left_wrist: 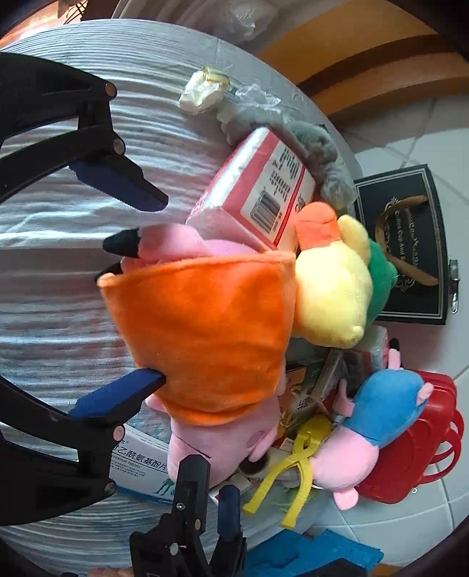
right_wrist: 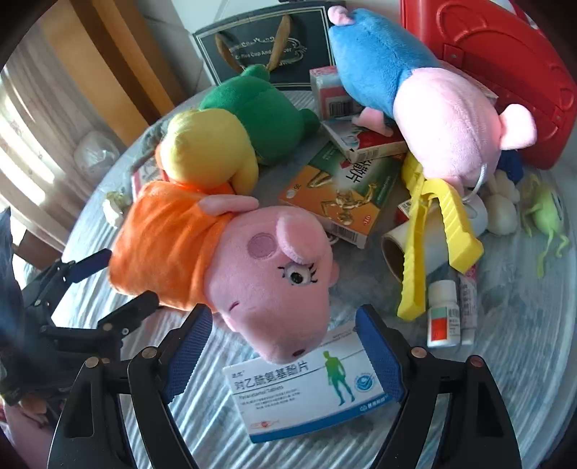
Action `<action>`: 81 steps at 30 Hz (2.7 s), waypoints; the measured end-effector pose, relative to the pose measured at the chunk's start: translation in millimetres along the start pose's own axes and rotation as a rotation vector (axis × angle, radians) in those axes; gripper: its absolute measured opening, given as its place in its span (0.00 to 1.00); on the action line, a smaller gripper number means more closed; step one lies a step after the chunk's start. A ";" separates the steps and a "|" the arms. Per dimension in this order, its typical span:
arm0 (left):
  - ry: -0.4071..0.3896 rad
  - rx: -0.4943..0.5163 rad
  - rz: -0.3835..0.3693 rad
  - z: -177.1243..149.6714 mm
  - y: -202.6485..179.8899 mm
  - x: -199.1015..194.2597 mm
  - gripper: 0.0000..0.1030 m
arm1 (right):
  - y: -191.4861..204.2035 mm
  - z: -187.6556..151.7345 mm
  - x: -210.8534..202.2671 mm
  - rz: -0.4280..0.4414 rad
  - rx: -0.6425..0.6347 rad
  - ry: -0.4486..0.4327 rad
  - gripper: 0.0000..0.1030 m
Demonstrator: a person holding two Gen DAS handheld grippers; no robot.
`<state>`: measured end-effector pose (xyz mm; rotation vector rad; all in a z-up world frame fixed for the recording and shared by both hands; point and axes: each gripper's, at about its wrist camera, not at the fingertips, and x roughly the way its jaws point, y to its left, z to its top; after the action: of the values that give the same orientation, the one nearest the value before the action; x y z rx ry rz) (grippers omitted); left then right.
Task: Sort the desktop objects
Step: 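Grasp the pink pig plush in orange dress with both grippers together, then lift the pig plush with both grippers and carry it over the blue bin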
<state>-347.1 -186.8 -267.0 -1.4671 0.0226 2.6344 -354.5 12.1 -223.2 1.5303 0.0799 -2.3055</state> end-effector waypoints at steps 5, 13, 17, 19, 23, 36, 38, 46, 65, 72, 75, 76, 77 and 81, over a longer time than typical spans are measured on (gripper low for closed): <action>0.010 0.047 -0.043 7.1 -2.4 21.2 0.87 | 2.4 -2.6 13.9 0.005 -0.010 0.028 0.80; -0.016 0.071 -0.060 9.1 -4.0 36.8 0.82 | 8.1 0.5 25.8 0.009 -0.031 -0.010 0.61; -0.041 0.079 -0.070 8.0 -5.3 25.3 0.73 | 13.8 -4.8 12.9 -0.021 -0.041 -0.042 0.54; -0.064 0.098 -0.062 9.6 -8.8 11.1 0.73 | 15.4 -8.0 2.7 -0.023 -0.042 -0.055 0.53; -0.121 0.113 -0.068 14.5 -15.3 -26.1 0.73 | 21.7 -13.9 -30.9 -0.023 -0.037 -0.109 0.53; -0.363 0.211 -0.105 20.7 -78.4 -215.2 0.73 | 52.8 -44.0 -202.7 -0.126 -0.011 -0.363 0.53; -0.409 0.225 -0.115 24.6 -91.3 -242.4 0.73 | 53.3 -50.9 -234.8 -0.147 -0.007 -0.412 0.53; -0.562 0.320 -0.191 33.4 -177.8 -328.4 0.73 | 22.9 -91.7 -351.6 -0.264 0.033 -0.565 0.53; -0.546 0.453 -0.322 45.9 -620.7 -397.9 0.75 | -314.1 -234.6 -570.2 -0.414 0.140 -0.582 0.53; -0.244 0.480 -0.302 54.1 -722.8 -336.8 0.75 | -418.0 -260.5 -551.1 -0.339 0.258 -0.394 0.53; -0.128 0.468 -0.284 53.8 -742.4 -310.1 0.75 | -438.4 -279.0 -542.8 -0.300 0.297 -0.330 0.53; -0.102 0.467 -0.278 52.6 -747.6 -303.5 0.75 | -444.6 -281.8 -537.3 -0.285 0.308 -0.313 0.54; -0.072 0.461 -0.276 51.6 -749.4 -297.6 0.75 | -450.4 -284.5 -531.9 -0.270 0.323 -0.296 0.55; -0.007 0.435 -0.281 50.9 -749.7 -290.5 0.75 | -467.2 -289.4 -519.5 -0.282 0.356 -0.255 0.56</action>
<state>-151.1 530.8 42.3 -1.2134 0.3392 2.2292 -79.4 659.9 53.5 1.4398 -0.2054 -2.8456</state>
